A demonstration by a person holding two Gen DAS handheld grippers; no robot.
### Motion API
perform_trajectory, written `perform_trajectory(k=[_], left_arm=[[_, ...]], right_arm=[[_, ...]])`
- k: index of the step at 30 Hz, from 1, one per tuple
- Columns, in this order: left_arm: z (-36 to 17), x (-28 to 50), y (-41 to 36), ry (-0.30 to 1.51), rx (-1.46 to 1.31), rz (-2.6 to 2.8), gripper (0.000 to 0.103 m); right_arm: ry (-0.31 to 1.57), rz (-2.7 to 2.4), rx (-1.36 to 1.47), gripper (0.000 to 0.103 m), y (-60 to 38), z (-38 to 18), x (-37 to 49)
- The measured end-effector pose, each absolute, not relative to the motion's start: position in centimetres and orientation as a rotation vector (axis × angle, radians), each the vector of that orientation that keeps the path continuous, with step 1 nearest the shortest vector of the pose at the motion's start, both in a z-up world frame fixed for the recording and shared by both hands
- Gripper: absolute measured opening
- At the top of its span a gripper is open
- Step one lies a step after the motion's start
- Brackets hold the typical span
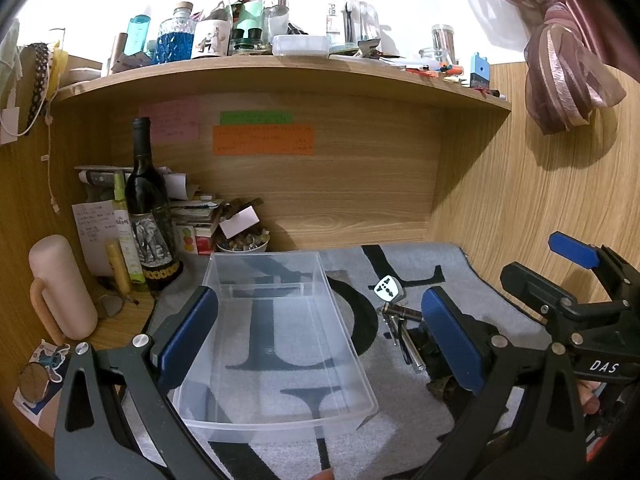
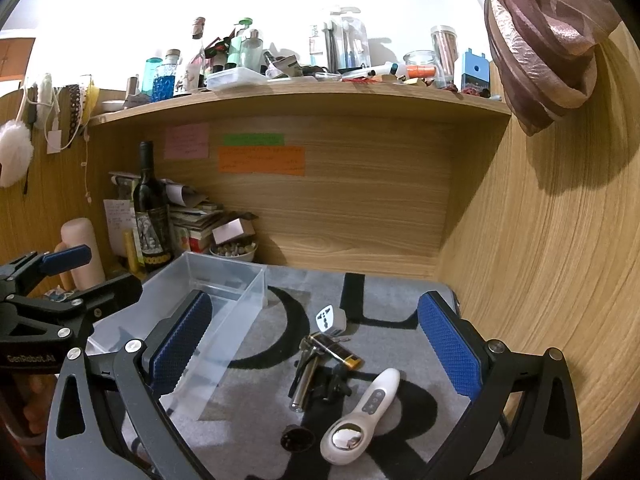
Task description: Organize rigid objects
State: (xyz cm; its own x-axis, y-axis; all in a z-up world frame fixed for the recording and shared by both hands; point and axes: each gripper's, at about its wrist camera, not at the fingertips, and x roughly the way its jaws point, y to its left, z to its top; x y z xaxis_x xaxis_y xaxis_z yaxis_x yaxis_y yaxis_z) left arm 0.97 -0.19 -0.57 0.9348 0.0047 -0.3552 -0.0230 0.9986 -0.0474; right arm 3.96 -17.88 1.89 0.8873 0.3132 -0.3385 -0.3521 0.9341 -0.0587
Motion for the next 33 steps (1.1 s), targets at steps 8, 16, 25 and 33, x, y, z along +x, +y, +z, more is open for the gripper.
perform_trajectory(k=[8,16,25,33], left_arm=[[-0.9,1.2,-0.2,0.365,-0.056,-0.010,0.103],[-1.2,2.3,1.1,0.424,-0.074,-0.020,0.082],[-1.9,4.2,5.7,0.529,-0.096,0.034,0.068],[-4.4,7.1,10.7,0.698,-0.106,0.100,0.054]], right_arm=[[0.347,0.368,-0.115,0.103,-17.7,1.6,4.3],[0.381,0.367,-0.094,0.102,-17.9,0.8,5.9],[0.444,0.341,-0.099,0.083,-18.7,0.1,8.3],[0.526,0.318,-0.149,0.075,-19.0,-0.8,10.8]])
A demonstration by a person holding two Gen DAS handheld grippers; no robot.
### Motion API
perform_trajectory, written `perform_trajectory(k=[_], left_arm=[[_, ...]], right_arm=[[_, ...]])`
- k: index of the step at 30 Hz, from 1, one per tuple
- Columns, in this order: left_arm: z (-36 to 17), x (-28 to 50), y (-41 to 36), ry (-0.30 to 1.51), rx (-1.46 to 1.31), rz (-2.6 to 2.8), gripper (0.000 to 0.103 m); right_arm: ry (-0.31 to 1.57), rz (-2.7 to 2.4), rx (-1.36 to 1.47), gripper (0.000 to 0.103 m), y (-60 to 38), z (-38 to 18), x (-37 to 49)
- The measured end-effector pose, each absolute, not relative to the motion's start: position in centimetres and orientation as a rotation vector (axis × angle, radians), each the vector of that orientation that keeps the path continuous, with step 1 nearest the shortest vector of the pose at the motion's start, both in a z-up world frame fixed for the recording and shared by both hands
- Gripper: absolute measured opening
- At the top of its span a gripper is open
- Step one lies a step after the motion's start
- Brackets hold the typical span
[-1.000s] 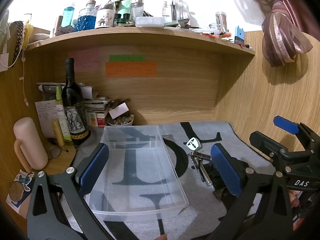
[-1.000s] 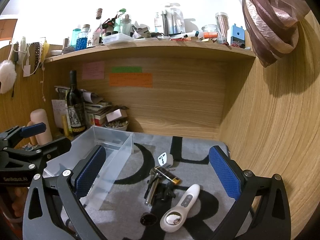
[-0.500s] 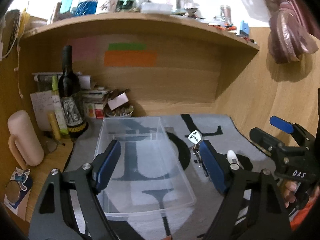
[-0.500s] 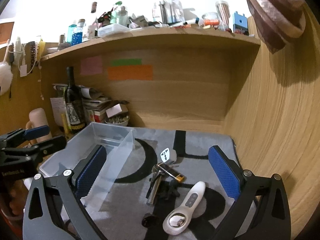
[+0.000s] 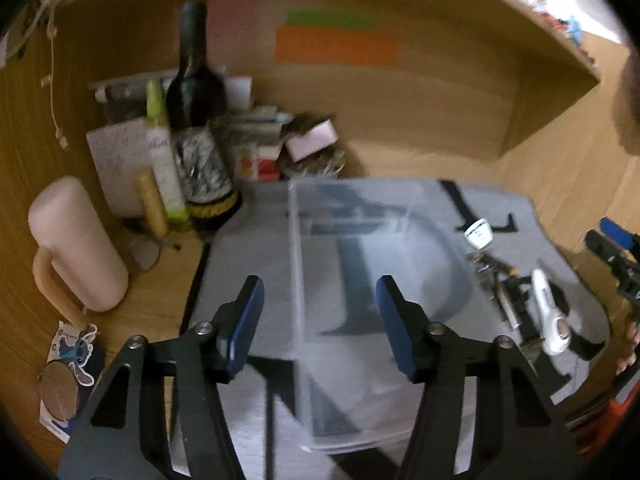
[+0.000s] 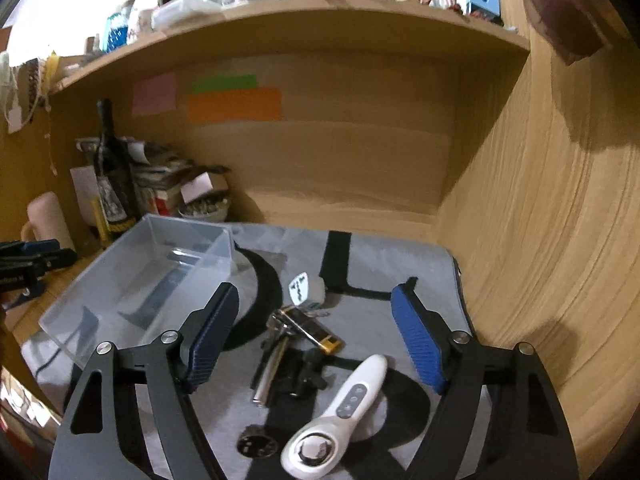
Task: Organize rigid objects
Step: 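Grasp the clear box wall with the left gripper while the right gripper grasps the white plug adapter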
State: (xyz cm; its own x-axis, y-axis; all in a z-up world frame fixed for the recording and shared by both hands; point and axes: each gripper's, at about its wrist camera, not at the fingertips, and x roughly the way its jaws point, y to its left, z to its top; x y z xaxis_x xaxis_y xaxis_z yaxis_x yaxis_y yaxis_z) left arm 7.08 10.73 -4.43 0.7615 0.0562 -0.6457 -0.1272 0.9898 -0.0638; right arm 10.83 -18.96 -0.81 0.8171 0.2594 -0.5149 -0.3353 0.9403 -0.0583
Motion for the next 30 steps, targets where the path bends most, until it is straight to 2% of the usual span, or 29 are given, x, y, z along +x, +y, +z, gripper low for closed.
perform_trajectory(k=[2,5,8,11,17,20,30], left_arm=[[-5.5,7.9,11.8,0.751,-0.125,0.099,0.051],[-7.2,9.0,12.8,0.839,-0.150,0.086,0.039],[-8.1,9.5,13.0,0.877,-0.154,0.073,0.035],[-8.5,10.0,12.9,0.896,-0.151,0.056,0.023],[-9.0,10.3,12.5,0.909,-0.160,0.010,0.009],[-9.0,10.5,12.3,0.908,-0.153,0.010,0.008],[-9.1,10.7,12.5,0.906,-0.161,0.003,0.008]], right_arm=[[0.550,0.317,-0.160,0.073,-19.0,-1.2,11.6],[0.589,0.317,-0.167,0.073,-19.1,-1.9,12.8],[0.636,0.328,-0.157,0.073,-19.0,-2.5,14.3],[0.673,0.339,-0.153,0.072,-18.8,-3.2,15.8],[0.770,0.364,-0.162,0.061,-18.0,-4.9,19.2],[0.824,0.385,-0.187,0.057,-17.1,-6.0,21.1],[0.975,0.406,-0.254,0.056,-14.1,-9.9,26.7]])
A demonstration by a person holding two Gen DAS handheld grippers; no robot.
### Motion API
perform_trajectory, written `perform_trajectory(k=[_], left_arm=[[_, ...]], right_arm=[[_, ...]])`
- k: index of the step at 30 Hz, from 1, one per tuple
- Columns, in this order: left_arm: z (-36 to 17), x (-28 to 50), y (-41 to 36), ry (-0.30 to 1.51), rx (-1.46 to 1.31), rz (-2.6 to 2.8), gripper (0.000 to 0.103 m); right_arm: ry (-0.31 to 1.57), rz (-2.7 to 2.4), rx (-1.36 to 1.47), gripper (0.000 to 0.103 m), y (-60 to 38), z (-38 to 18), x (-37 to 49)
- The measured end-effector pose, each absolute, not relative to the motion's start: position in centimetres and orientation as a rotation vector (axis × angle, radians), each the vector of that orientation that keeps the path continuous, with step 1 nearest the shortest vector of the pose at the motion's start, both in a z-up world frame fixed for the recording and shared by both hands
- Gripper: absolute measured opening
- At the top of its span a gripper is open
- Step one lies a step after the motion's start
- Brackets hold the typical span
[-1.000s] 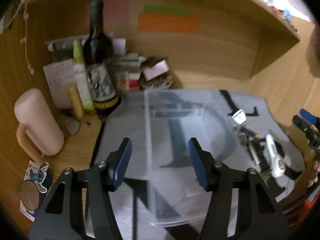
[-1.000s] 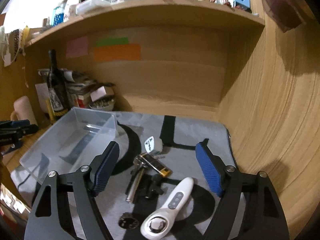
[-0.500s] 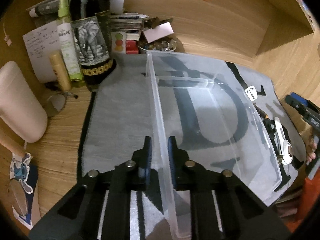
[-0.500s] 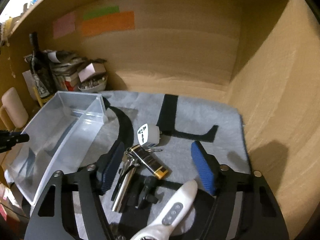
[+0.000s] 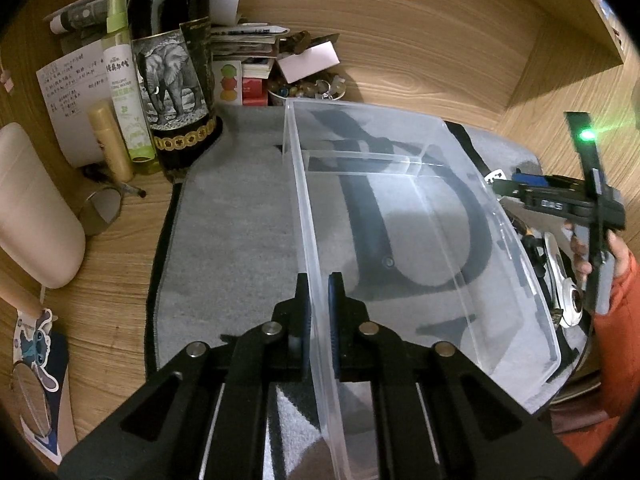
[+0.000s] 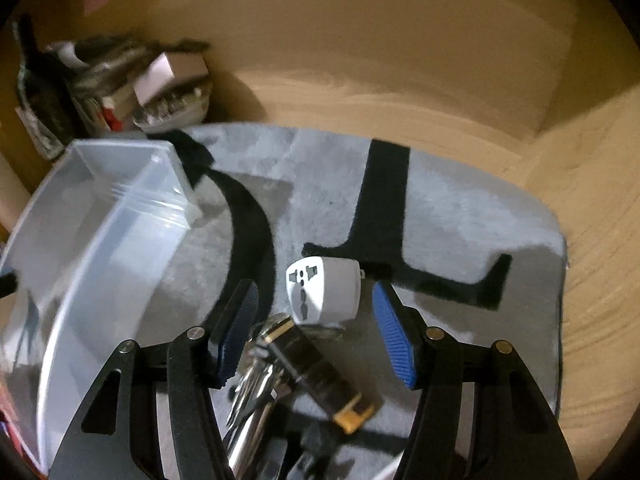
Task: Organize rigid objects
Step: 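Grasp the clear box wall with the left gripper while the right gripper grasps the white plug adapter, then carry the white plug adapter into the box with the right gripper and release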
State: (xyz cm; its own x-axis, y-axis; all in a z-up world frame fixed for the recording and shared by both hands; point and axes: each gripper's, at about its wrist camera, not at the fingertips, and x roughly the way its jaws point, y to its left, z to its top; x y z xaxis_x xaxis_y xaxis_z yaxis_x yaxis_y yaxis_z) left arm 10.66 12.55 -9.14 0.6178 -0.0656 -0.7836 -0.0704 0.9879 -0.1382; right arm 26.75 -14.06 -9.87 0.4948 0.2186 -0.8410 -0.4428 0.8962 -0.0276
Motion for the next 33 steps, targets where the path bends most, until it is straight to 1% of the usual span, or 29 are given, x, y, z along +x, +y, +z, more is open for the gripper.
perform_trajectory(k=[4,5,6,14,28,33], left_arm=[[-9.2,10.6,12.5,0.902,-0.159,0.003,0.008],[-9.2,10.6,12.5,0.899,-0.157,0.005,0.008],[-9.2,10.6,12.4,0.898,-0.157,0.005,0.008],[-9.2,10.5,12.4,0.893,-0.158,0.007,0.008],[-9.2,10.3,12.4,0.872,-0.146,0.004,0.008],[-9.3,10.4,12.5,0.865,-0.146,0.000,0.008]], right_arm=[[1.036,0.408,-0.275,0.056,-13.4,-11.2,28.0],[1.050,0.415,-0.272,0.051,-13.4,-11.4,28.3],[1.057,0.420,-0.269,0.041,-13.3,-11.6,28.5],[1.036,0.436,-0.271,0.041,-13.3,-11.3,28.0],[0.804,0.498,-0.248,0.041,-12.6,-2.9,21.9],[0.738,0.538,-0.246,0.041,-11.2,-1.2,19.7]])
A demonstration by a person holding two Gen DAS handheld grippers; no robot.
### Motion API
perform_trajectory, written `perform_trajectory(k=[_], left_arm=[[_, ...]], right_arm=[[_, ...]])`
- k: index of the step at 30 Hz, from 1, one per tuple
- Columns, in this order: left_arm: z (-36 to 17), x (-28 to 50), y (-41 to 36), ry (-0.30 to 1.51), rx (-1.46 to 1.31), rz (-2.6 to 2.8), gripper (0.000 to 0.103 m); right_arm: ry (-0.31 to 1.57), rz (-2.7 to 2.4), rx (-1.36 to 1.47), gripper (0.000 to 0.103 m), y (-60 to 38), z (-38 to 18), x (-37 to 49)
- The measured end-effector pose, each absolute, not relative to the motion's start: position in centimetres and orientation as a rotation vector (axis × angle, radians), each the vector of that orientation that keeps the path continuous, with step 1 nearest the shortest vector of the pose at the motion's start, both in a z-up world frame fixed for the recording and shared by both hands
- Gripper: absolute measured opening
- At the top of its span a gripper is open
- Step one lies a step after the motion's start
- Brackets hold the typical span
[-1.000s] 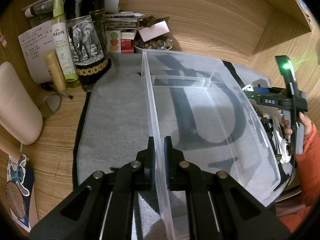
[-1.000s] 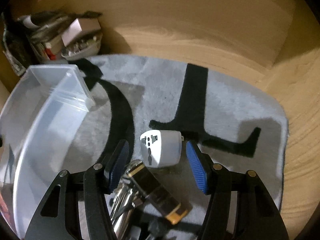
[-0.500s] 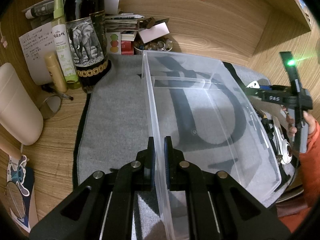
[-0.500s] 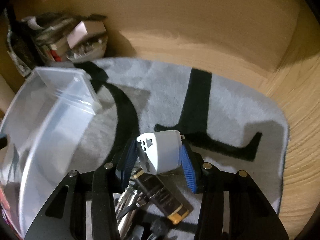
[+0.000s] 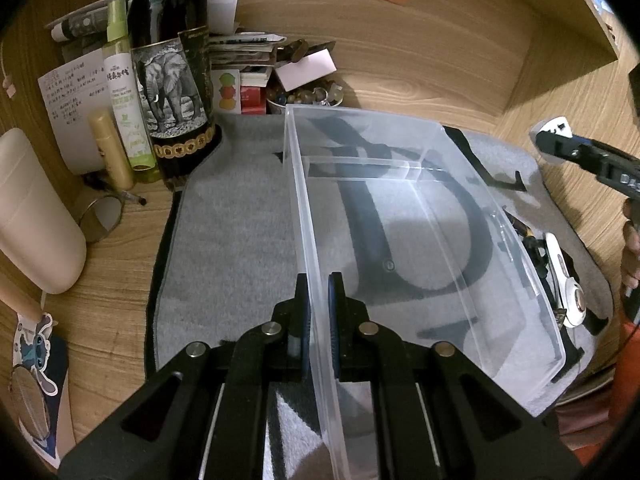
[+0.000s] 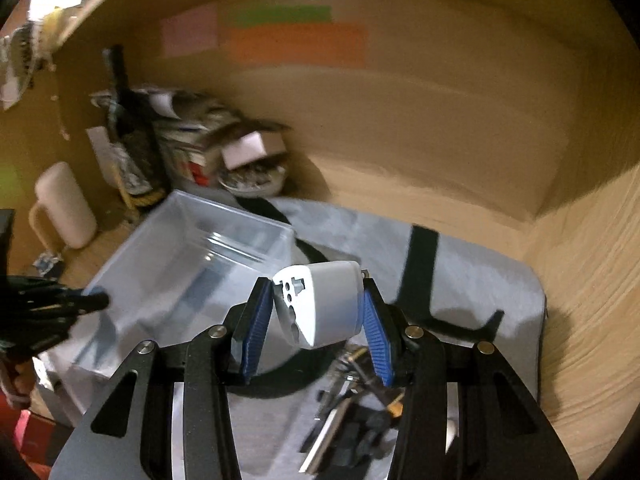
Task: Organize rigid objects
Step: 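Carry the white plug adapter into the box with the right gripper and release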
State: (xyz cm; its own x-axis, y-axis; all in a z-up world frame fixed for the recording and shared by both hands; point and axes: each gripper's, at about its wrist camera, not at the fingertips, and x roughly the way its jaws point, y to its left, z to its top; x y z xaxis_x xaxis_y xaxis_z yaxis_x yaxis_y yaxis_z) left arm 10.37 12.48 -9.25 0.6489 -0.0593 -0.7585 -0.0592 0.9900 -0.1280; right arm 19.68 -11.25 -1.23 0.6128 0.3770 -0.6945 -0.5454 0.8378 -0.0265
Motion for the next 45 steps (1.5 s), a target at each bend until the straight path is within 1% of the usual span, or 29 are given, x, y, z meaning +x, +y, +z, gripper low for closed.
perform_trajectory(k=[5,11,26,33,40,41,43,44,45], left_arm=[[-9.3,10.3,12.5,0.859,-0.149,-0.002,0.008],[-9.3,10.3,12.5,0.852,-0.147,0.000,0.008],[-9.5,10.1,12.6,0.839,-0.146,-0.008,0.008],[-9.5,10.1,12.6,0.836,-0.146,-0.018,0.009],[-9.5,10.1,12.7,0.832,-0.147,-0.031,0.009],[-9.5,10.1,12.7,0.832,-0.147,-0.032,0.009],[-9.5,10.2,12.7,0.832,-0.146,-0.034,0.009],[-9.5,10.1,12.7,0.831,-0.145,-0.035,0.009],[-9.5,10.2,12.6,0.831,-0.144,-0.035,0.009]], right_arm=[[0.700,0.584,-0.251,0.041,-9.3,-0.5,17.9],[0.704,0.649,-0.272,0.041,-6.7,-0.9,16.8],[0.850,0.747,-0.398,0.041,-0.2,-5.5,16.5],[0.941,0.767,-0.491,0.041,1.2,-7.6,16.3],[0.967,0.753,-0.502,0.041,1.7,-8.2,16.5],[0.969,0.751,-0.500,0.042,1.9,-8.3,16.5],[0.965,0.745,-0.489,0.048,1.9,-8.1,16.6],[0.958,0.744,-0.483,0.055,1.8,-7.9,16.6],[0.945,0.744,-0.475,0.060,1.7,-7.7,16.5]])
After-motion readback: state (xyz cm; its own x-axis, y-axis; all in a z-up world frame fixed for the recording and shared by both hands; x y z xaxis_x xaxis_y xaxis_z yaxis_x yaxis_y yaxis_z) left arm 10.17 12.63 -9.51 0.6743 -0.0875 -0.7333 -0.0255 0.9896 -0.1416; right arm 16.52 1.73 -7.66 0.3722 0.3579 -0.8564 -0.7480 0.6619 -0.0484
